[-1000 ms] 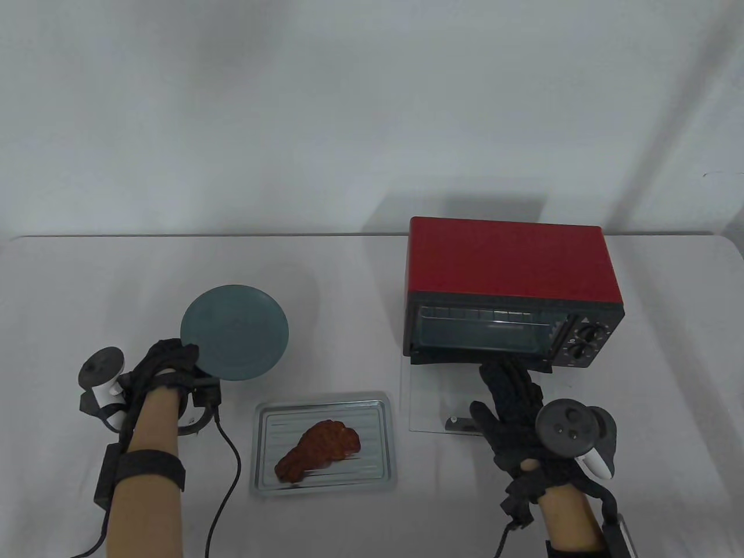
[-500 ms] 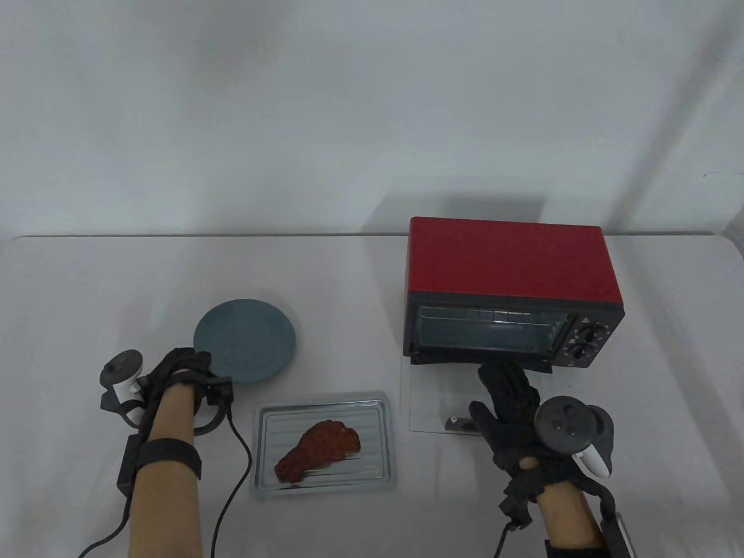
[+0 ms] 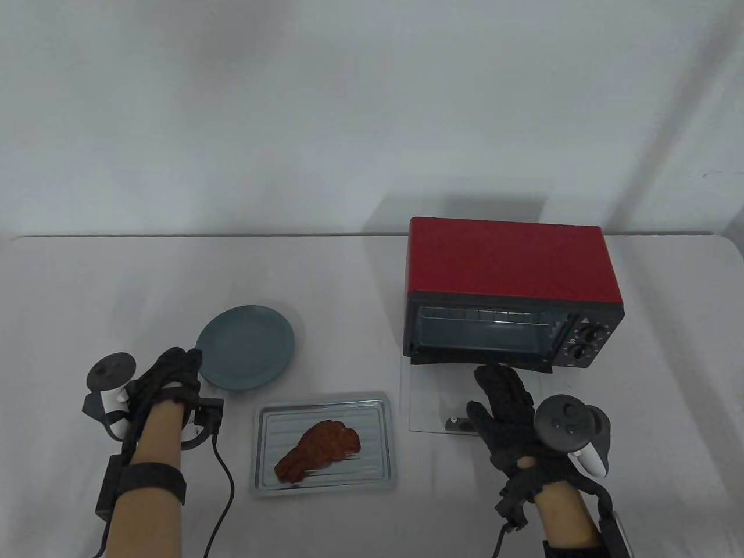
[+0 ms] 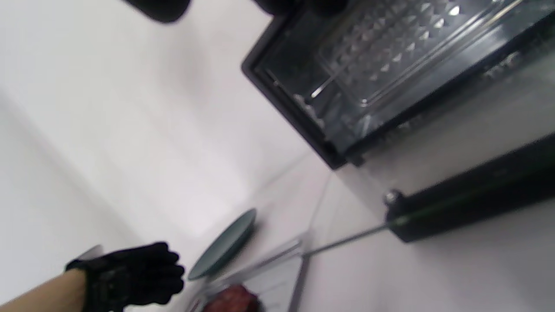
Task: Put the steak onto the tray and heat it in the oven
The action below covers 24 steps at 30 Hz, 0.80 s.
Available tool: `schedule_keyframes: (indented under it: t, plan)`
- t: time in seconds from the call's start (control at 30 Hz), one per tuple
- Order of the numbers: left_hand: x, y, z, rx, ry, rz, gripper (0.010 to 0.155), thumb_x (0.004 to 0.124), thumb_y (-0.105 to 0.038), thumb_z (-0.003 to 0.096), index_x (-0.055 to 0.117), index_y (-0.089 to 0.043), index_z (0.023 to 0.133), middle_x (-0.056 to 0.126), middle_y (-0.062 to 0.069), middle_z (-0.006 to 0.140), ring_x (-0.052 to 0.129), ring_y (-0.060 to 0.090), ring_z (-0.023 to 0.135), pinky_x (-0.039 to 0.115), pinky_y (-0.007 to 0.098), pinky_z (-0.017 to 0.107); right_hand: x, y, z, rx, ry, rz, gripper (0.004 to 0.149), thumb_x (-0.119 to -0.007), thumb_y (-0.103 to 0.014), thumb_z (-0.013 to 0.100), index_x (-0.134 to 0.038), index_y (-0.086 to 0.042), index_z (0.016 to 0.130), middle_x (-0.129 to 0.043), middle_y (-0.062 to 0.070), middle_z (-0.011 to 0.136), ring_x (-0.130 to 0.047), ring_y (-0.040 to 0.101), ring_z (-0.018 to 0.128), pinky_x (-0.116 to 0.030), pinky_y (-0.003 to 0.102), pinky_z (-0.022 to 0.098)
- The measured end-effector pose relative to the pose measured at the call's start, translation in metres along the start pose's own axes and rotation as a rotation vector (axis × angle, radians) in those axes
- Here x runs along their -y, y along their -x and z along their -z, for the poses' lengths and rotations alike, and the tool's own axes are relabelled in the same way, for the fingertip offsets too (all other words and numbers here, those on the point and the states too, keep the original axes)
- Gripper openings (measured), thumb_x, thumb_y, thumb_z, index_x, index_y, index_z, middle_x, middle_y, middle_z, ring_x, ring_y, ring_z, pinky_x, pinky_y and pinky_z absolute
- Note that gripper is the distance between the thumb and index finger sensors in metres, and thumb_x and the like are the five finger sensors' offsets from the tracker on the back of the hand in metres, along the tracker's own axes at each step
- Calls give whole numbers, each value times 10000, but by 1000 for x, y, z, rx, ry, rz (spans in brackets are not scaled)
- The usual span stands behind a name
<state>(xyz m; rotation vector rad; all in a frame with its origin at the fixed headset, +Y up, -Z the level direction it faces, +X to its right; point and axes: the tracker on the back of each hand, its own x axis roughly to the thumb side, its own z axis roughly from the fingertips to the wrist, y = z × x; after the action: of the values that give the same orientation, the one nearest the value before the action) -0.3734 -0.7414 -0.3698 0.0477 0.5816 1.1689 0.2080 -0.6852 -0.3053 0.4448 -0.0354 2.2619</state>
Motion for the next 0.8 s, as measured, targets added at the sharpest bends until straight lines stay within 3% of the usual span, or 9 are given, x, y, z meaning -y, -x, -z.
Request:
schedule_keyframes:
  t: [0.13,0.3,0.4,0.53,0.67,0.8]
  plan:
    - [-18,-37,-34,315,-96,113,748,710,-681,494,566,-241,1081,659,119,1100,789,429,963,802,594,552,4,-6,1,-11,67,-15,723,-635,-480,560,-429,-29,1087,-440,339,1112,-409,610,1004,-418,775,589]
    - [-13,-70,-96,690,-78,237,811,662,-776,481,485,-312,1122,483,76,1198,487,413,1128,558,684,697,-8,-33,9,22,45,22,728,-655,-500,557,-478,-17,1072,-526,340,1075,-592,602,930,-512,747,572]
    - [6,-74,-124,768,-25,349,844,635,-814,478,413,-342,1142,365,60,1232,314,405,1165,410,711,727,-33,-49,17,15,-50,0,722,-660,-509,555,-502,-15,1058,-581,334,1042,-677,575,875,-588,708,545]
    - [33,-72,-146,837,29,448,865,614,-838,471,355,-369,1149,270,45,1243,195,390,1166,327,721,727,-74,-56,24,-83,-230,-24,698,-681,-490,548,-549,5,1022,-666,332,973,-778,544,772,-662,662,489]
    - [48,-68,-149,857,96,533,894,592,-865,466,288,-379,1153,189,45,1243,110,394,1152,269,727,720,-111,-49,29,-236,-429,-104,675,-682,-457,552,-561,29,1004,-695,334,933,-824,511,709,-696,632,454]
    - [51,-65,-148,865,97,542,894,597,-859,467,288,-373,1152,185,49,1239,97,389,1149,249,728,715,-135,-34,32,-416,-599,-235,648,-676,-436,567,-553,31,998,-695,298,922,-846,475,682,-717,607,437]
